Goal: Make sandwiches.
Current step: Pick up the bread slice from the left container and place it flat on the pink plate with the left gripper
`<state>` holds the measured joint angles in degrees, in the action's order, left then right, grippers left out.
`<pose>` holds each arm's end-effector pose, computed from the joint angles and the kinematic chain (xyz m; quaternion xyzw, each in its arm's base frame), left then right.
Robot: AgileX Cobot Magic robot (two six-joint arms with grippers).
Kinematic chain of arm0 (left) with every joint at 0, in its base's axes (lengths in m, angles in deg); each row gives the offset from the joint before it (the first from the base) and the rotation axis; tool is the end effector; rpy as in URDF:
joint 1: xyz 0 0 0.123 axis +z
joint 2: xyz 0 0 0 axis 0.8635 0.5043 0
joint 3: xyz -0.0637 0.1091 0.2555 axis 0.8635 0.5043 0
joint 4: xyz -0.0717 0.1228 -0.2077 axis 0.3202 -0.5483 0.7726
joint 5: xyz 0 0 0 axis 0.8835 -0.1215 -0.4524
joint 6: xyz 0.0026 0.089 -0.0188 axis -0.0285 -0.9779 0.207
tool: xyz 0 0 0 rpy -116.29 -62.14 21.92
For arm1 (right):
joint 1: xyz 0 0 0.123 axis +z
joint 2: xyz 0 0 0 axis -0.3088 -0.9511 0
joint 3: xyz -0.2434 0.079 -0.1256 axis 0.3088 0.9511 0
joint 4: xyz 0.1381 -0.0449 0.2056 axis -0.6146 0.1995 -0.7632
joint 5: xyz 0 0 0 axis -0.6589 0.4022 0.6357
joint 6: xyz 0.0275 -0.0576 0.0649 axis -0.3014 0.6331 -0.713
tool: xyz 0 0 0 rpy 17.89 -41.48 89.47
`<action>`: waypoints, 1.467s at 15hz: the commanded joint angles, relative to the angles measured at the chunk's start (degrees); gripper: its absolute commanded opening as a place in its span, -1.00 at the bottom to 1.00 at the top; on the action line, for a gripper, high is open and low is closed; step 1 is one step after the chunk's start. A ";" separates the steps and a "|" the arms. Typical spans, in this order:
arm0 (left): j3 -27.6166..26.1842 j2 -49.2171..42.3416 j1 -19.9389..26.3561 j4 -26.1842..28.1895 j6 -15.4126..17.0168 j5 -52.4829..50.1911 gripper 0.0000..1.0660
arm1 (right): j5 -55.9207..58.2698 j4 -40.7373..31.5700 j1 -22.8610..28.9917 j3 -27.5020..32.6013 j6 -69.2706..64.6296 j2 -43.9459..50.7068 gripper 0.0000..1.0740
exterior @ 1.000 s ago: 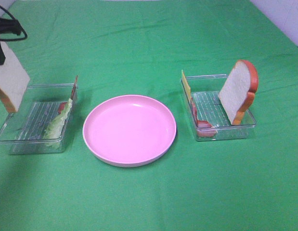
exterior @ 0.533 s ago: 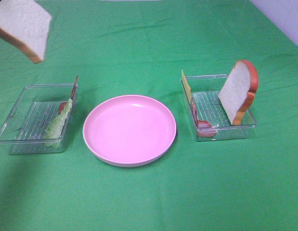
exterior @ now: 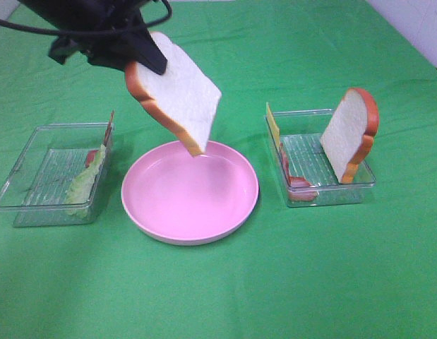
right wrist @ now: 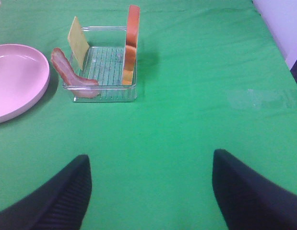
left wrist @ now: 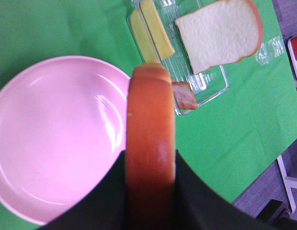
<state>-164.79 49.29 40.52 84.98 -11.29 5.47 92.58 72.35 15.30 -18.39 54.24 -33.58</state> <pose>0.3636 -0.1750 0.2793 0.0817 0.9287 -0.3202 0.1682 -0.0074 0.0105 0.2796 -0.0455 0.8490 0.0133 0.5262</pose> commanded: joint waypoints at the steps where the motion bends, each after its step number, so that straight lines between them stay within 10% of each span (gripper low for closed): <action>1: -0.11 3.67 -1.72 2.12 0.23 -1.95 -1.00 | -0.57 -0.11 -0.23 0.23 0.74 0.80 0.26; 18: -0.11 16.84 -3.67 7.33 -1.83 -5.04 -0.94 | -0.57 -0.52 -0.23 0.23 0.74 0.74 0.26; 20: -0.11 16.84 -3.72 5.61 -1.43 -5.04 -0.80 | -0.57 -0.52 -0.23 0.23 0.74 0.74 0.26; 22: -0.11 16.84 -3.72 4.47 -1.43 -5.04 -0.20 | -0.57 -0.52 -0.23 0.23 0.74 0.74 0.26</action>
<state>-164.79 66.13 37.08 89.39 -12.67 0.83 92.58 71.84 15.30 -18.39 54.24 -33.58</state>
